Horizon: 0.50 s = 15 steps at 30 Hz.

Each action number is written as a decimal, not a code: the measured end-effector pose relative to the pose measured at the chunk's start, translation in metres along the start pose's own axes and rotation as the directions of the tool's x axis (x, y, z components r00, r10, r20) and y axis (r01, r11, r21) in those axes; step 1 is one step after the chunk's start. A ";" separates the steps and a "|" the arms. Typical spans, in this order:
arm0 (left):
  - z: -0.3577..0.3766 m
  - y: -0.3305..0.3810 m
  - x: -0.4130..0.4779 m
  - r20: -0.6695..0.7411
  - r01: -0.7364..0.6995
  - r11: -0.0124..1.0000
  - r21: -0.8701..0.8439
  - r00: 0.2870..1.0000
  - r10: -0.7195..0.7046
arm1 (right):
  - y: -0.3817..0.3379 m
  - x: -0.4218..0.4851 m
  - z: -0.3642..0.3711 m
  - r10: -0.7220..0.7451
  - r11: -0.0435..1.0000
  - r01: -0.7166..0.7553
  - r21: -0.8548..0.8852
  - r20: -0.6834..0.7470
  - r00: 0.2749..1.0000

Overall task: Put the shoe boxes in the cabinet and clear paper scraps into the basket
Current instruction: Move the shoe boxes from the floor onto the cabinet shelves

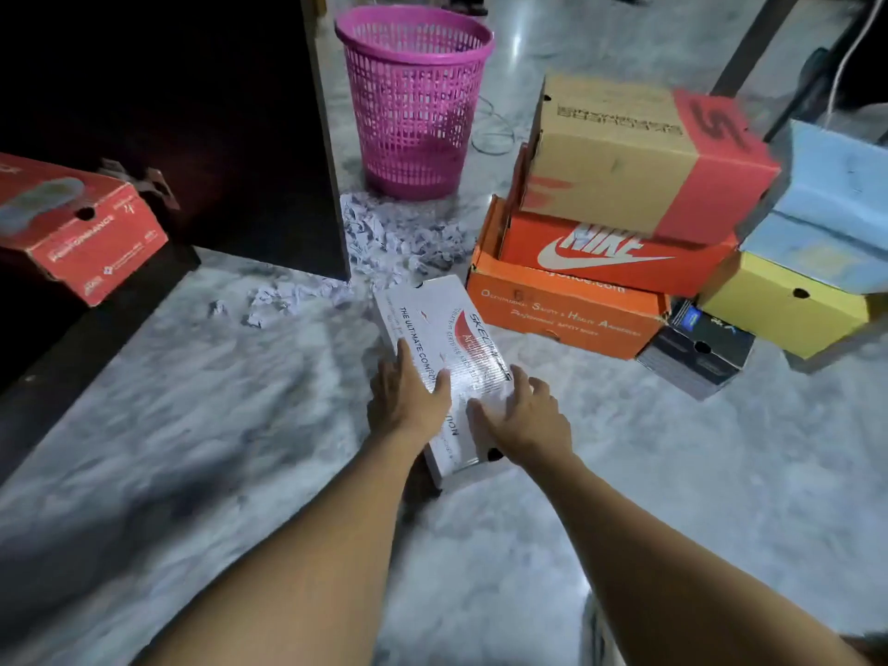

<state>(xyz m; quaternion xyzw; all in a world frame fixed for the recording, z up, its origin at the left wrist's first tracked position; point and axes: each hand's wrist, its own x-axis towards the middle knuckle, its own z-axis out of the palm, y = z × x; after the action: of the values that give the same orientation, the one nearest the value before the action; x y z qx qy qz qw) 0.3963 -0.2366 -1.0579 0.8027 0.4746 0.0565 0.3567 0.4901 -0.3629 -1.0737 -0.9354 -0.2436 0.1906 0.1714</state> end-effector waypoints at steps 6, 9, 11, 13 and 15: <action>0.052 -0.027 -0.022 -0.068 0.028 0.993 -0.116 0.997 -0.036 | 0.008 0.002 0.012 -0.111 0.954 0.098 0.284 0.028 0.993; 0.047 -0.039 -0.019 -0.100 -0.003 0.973 -0.233 0.995 -0.021 | 0.026 0.000 0.012 -0.148 0.844 0.094 0.528 0.061 0.987; 0.044 -0.049 -0.017 -0.080 -0.002 0.957 -0.291 0.997 -0.022 | 0.036 -0.001 0.016 -0.179 0.782 0.071 0.620 0.114 0.977; 0.043 -0.056 -0.019 -0.028 0.015 0.945 -0.327 0.999 -0.026 | 0.038 0.000 0.020 -0.217 0.756 0.071 0.650 0.147 0.965; 0.041 -0.056 -0.022 0.008 0.010 0.935 -0.353 1.000 -0.008 | 0.038 0.000 0.021 -0.240 0.741 0.084 0.666 0.146 0.960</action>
<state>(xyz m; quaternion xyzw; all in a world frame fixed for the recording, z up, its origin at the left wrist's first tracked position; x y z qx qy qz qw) 0.3613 -0.2592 -1.1184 0.7235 0.4594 0.1365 0.4969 0.4958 -0.3897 -1.1075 -0.7640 -0.2600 0.3510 0.4749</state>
